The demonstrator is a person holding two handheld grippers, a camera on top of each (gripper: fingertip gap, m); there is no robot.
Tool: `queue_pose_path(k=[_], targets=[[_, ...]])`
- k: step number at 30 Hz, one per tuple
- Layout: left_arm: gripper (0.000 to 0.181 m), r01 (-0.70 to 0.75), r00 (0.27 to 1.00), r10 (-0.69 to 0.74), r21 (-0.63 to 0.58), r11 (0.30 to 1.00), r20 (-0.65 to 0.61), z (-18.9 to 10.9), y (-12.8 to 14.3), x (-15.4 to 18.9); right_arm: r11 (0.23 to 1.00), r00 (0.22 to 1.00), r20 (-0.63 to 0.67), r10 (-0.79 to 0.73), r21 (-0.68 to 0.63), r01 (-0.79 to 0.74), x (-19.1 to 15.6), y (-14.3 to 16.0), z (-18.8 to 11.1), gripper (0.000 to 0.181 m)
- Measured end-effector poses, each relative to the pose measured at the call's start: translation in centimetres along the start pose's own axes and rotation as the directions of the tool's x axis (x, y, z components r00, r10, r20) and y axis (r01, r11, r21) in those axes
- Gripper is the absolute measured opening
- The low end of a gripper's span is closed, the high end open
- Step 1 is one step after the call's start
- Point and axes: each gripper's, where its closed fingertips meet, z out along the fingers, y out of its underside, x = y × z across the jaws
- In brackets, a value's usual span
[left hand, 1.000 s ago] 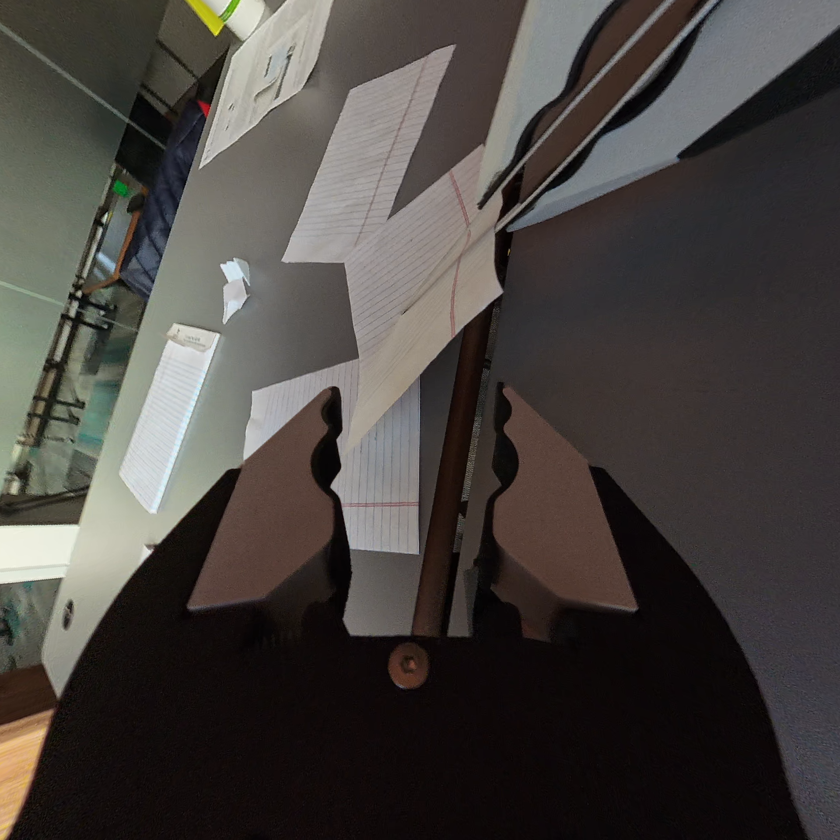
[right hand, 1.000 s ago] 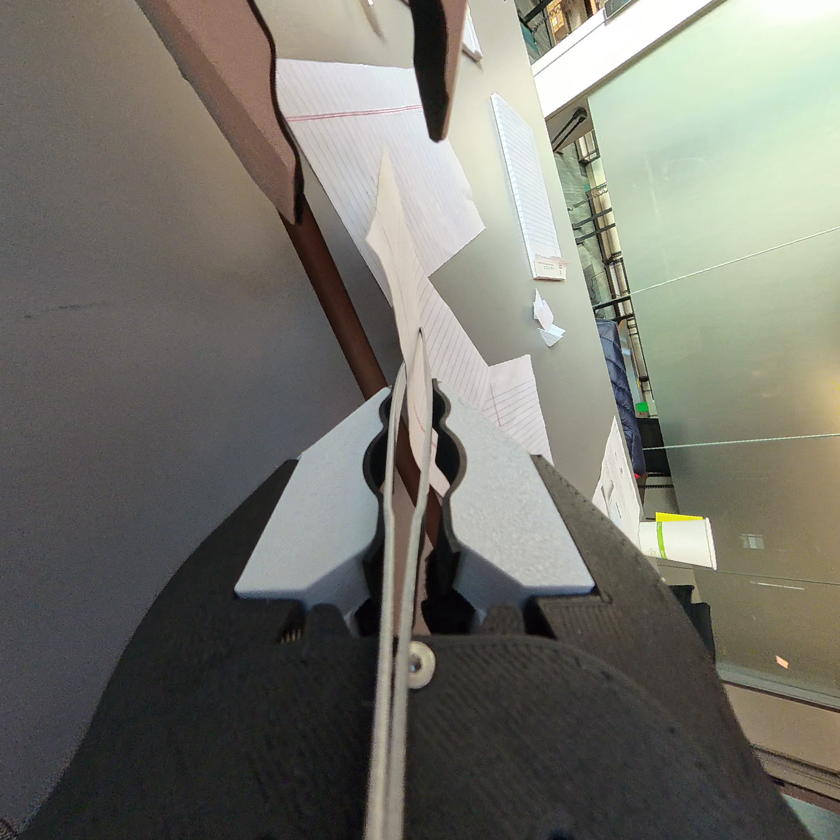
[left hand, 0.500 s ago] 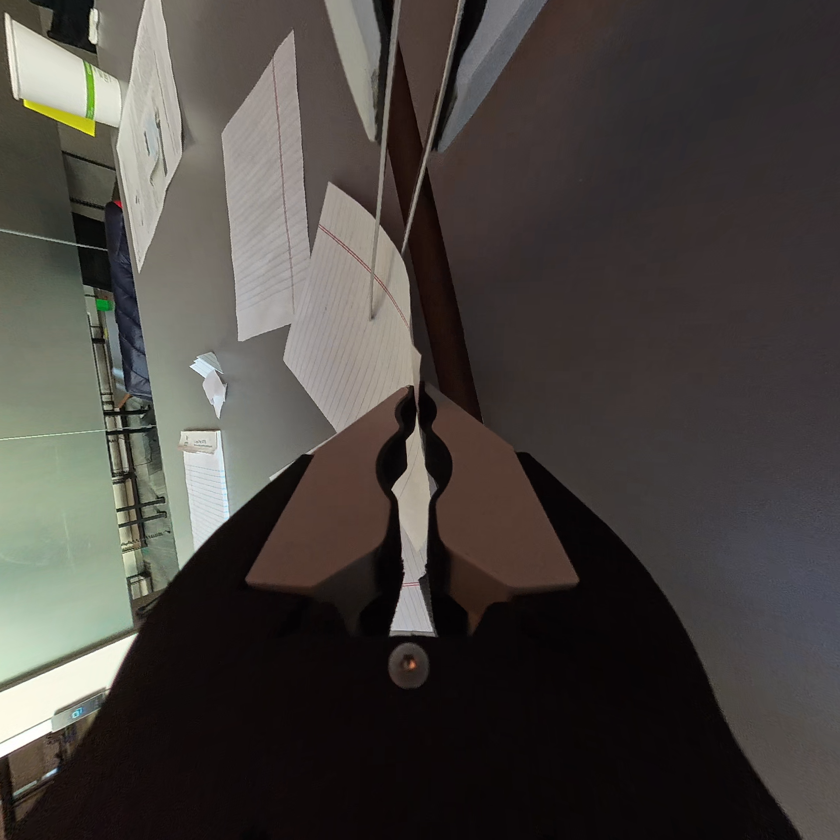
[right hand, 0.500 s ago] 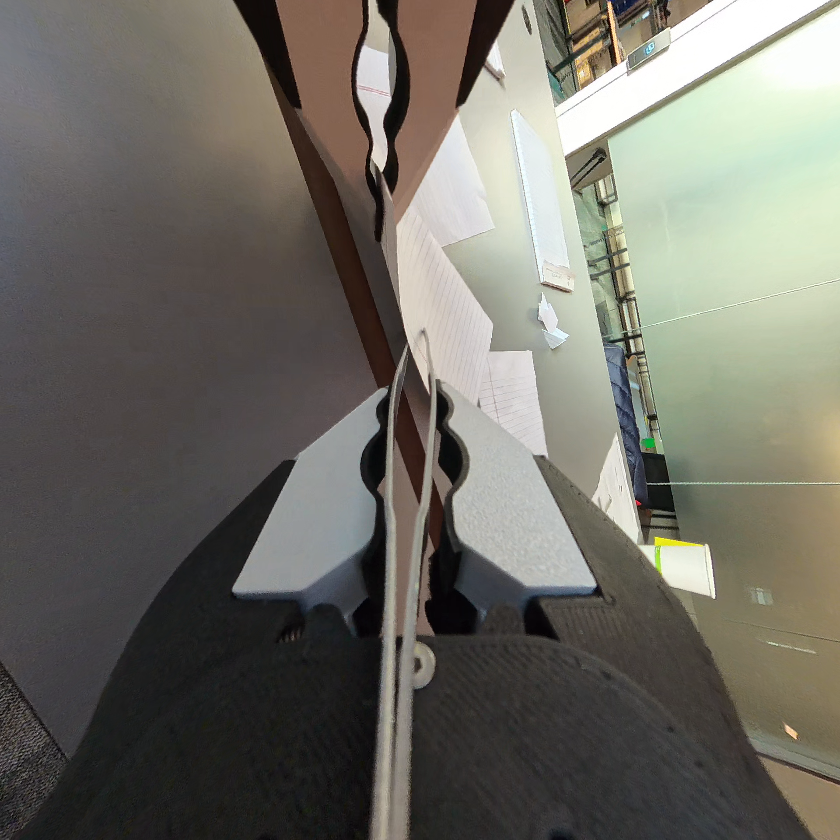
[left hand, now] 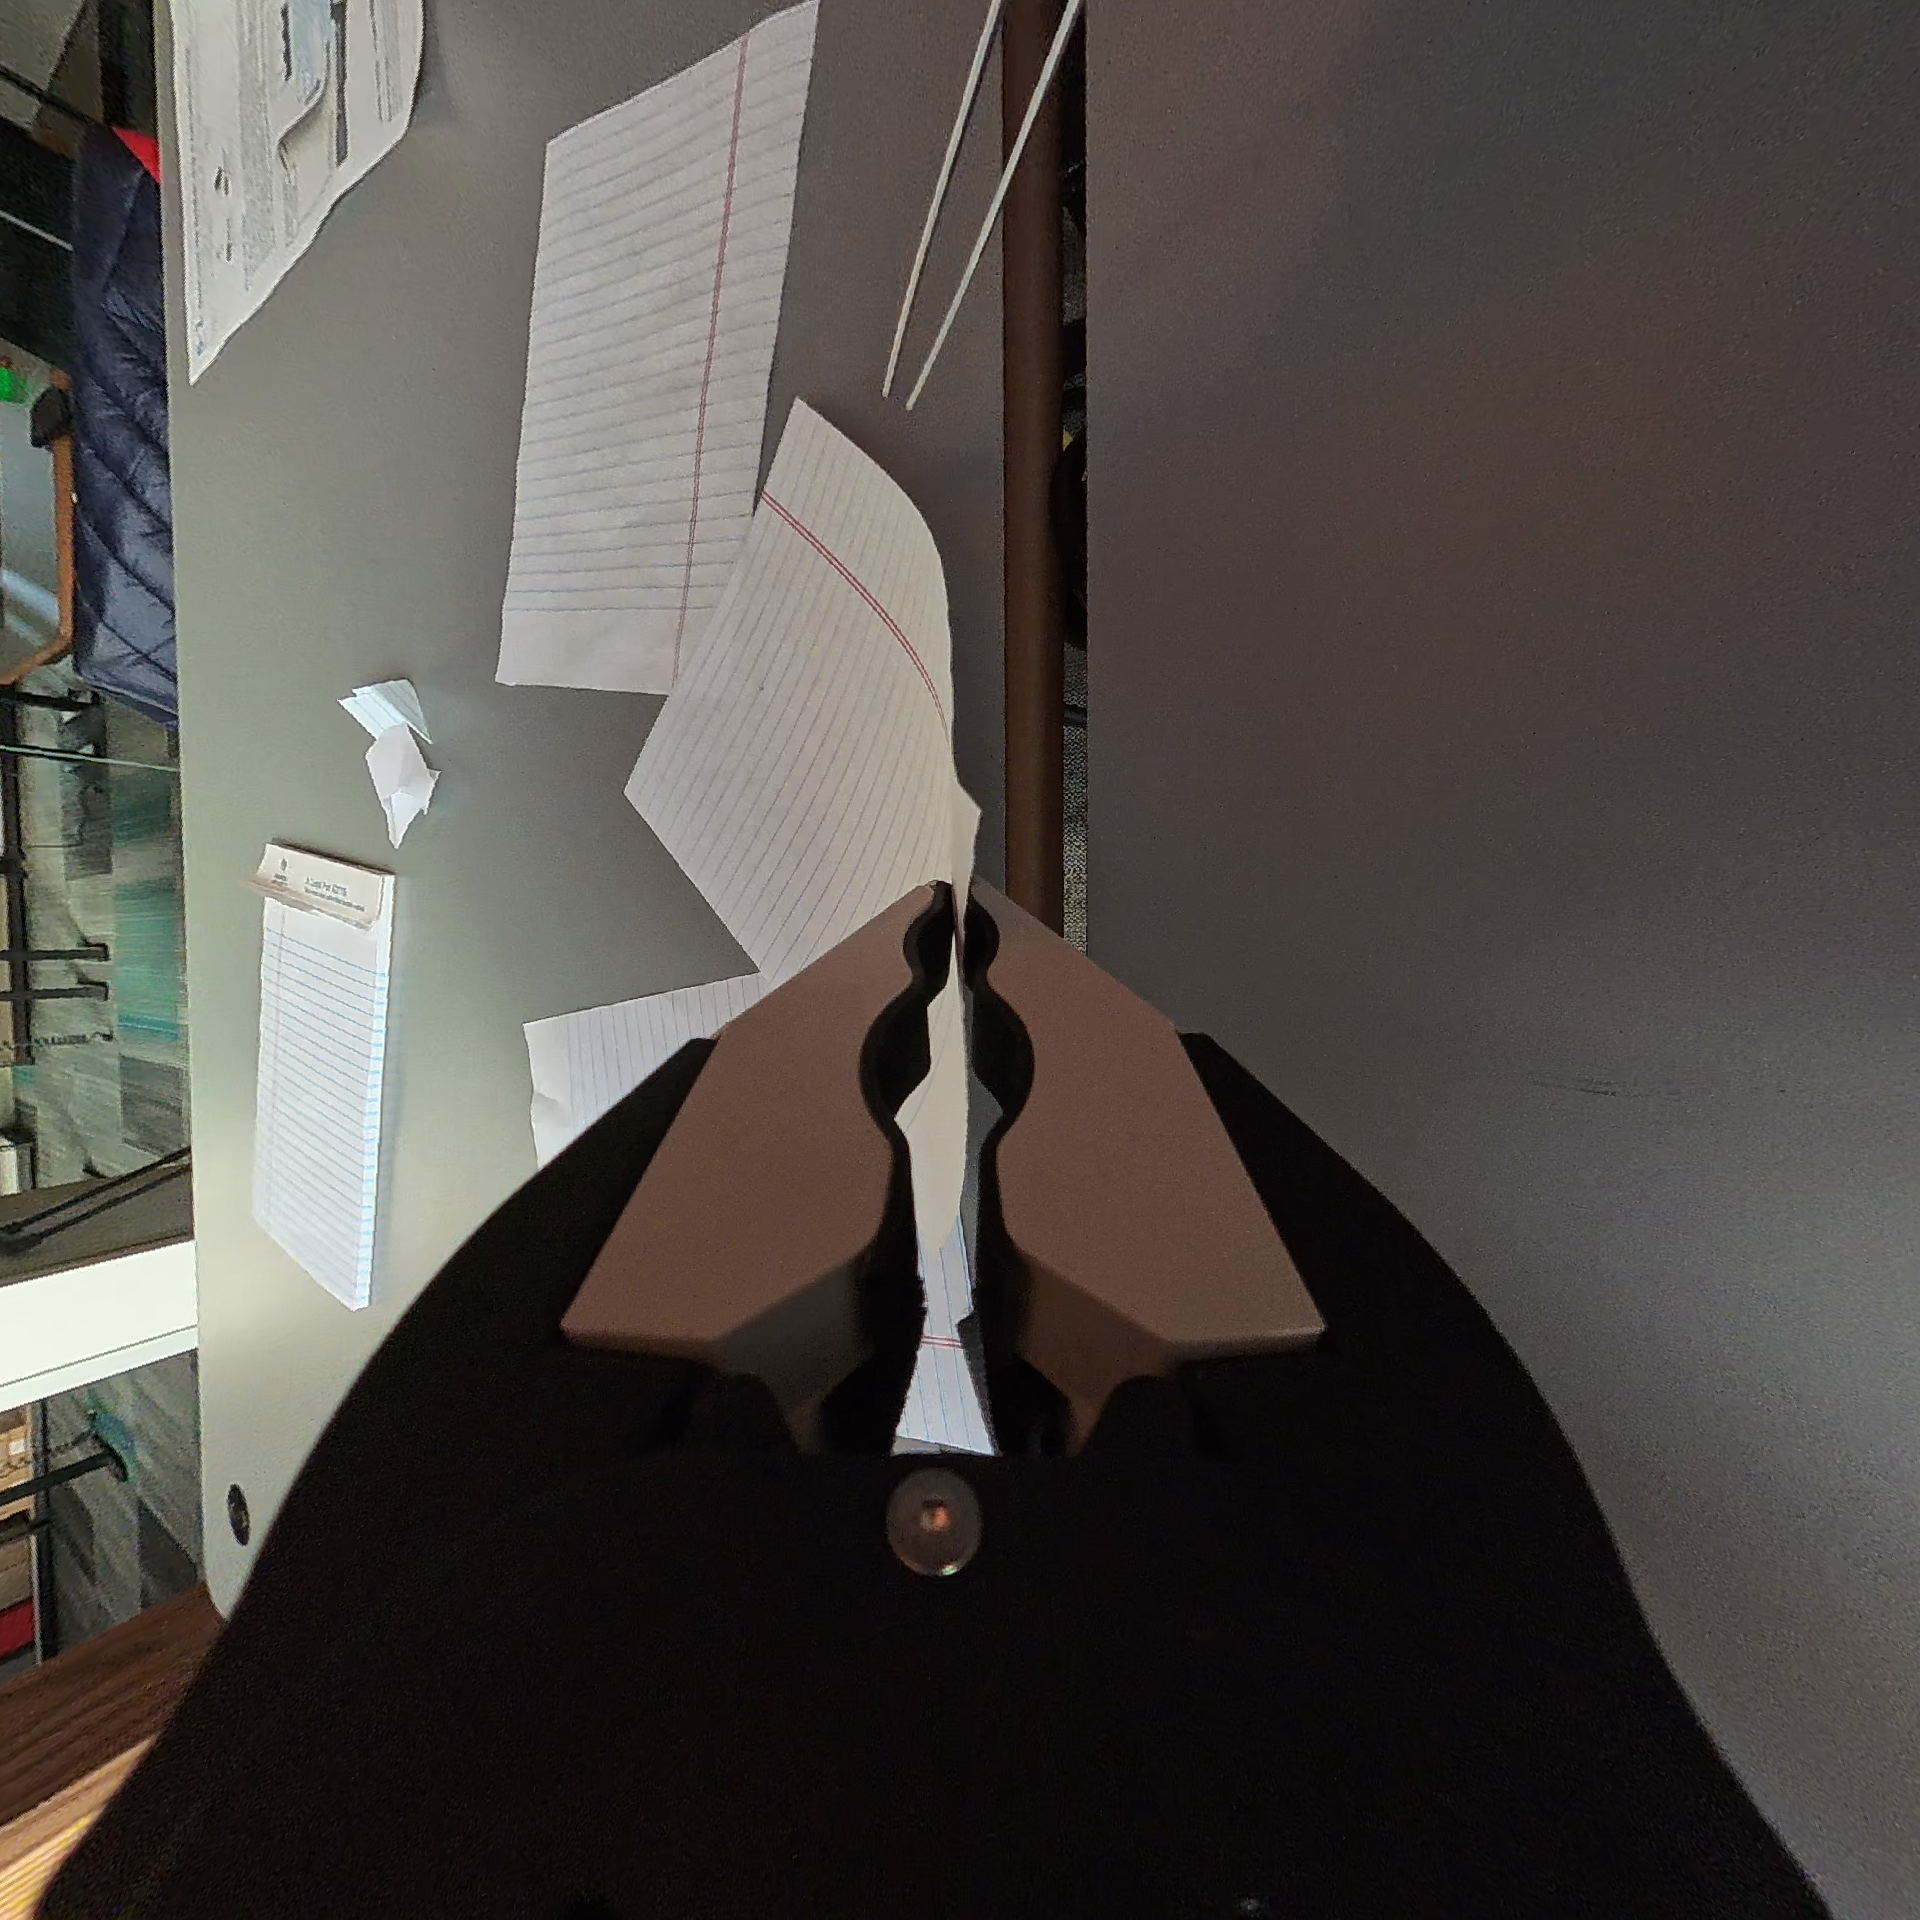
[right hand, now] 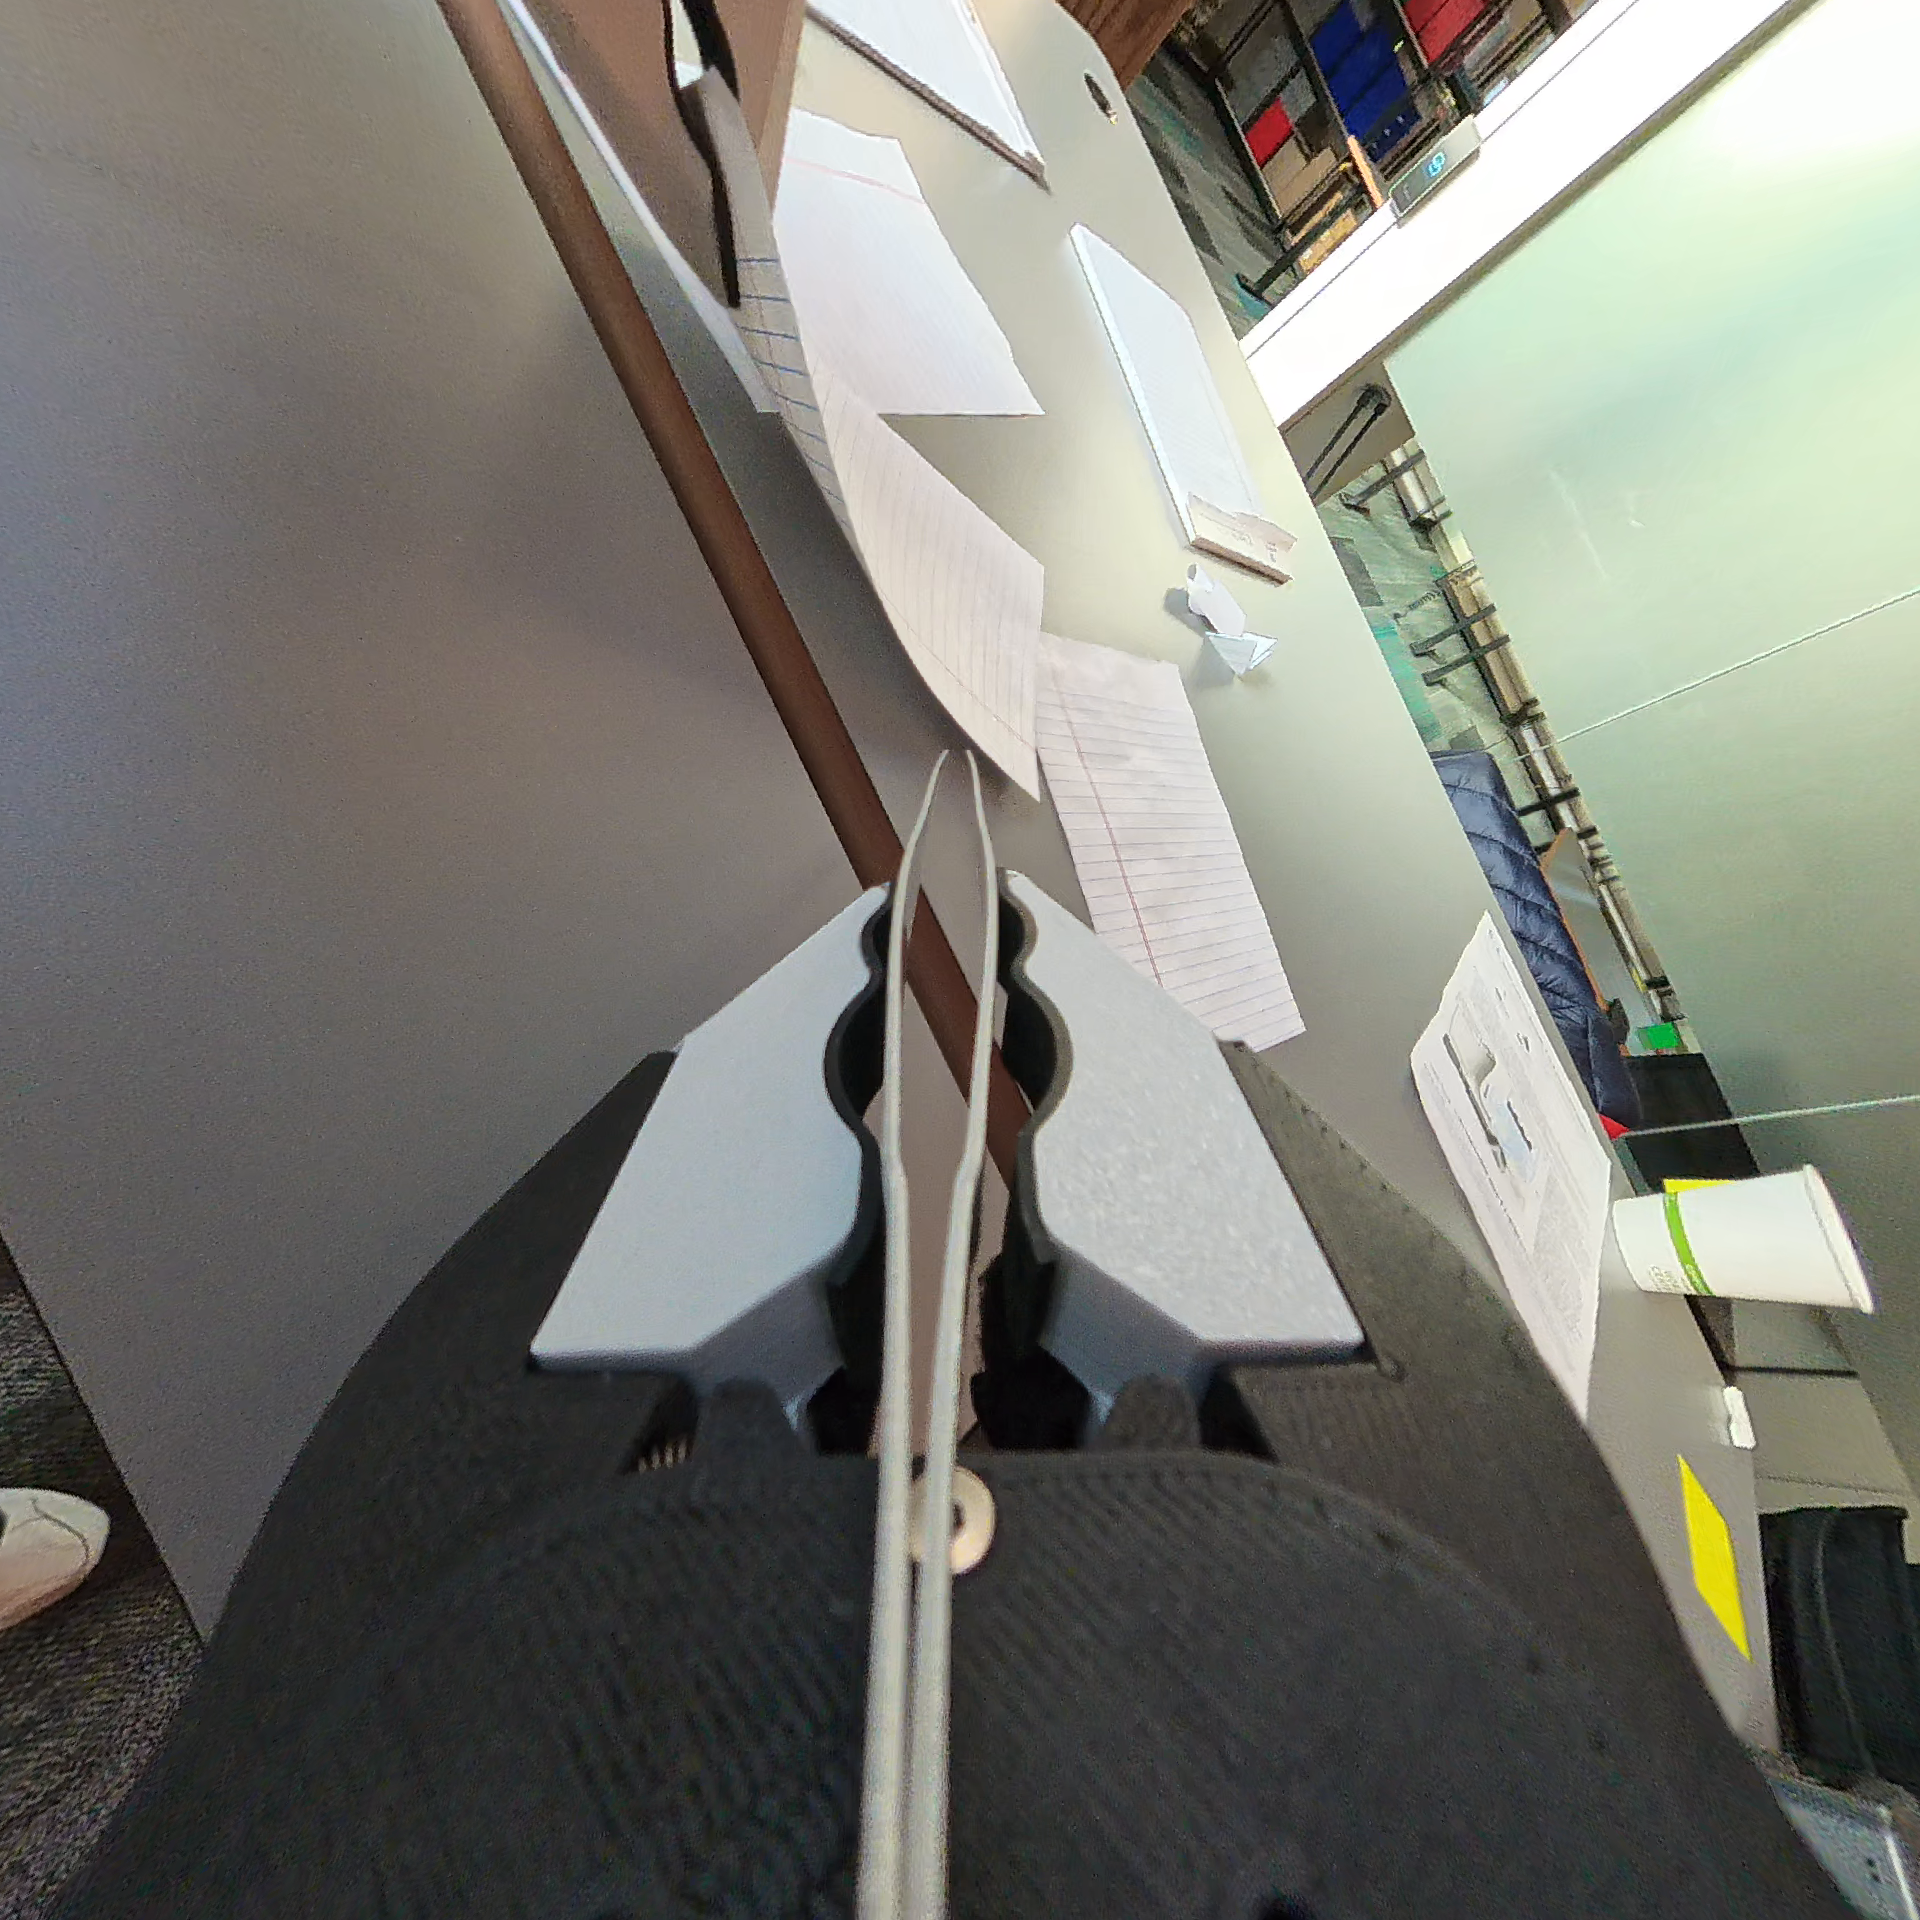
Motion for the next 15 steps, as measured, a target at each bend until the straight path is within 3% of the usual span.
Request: queue_pose_path(k=[15], targets=[[0.0, 0.103, 0.987, -0.109, -0.056, 0.993, -0.114, 0.01, 0.34, 0.77, 0.913, 0.915, 0.094, 0.392, 0.081, -0.399, -0.22, -0.13, 0.55, 0.017]])
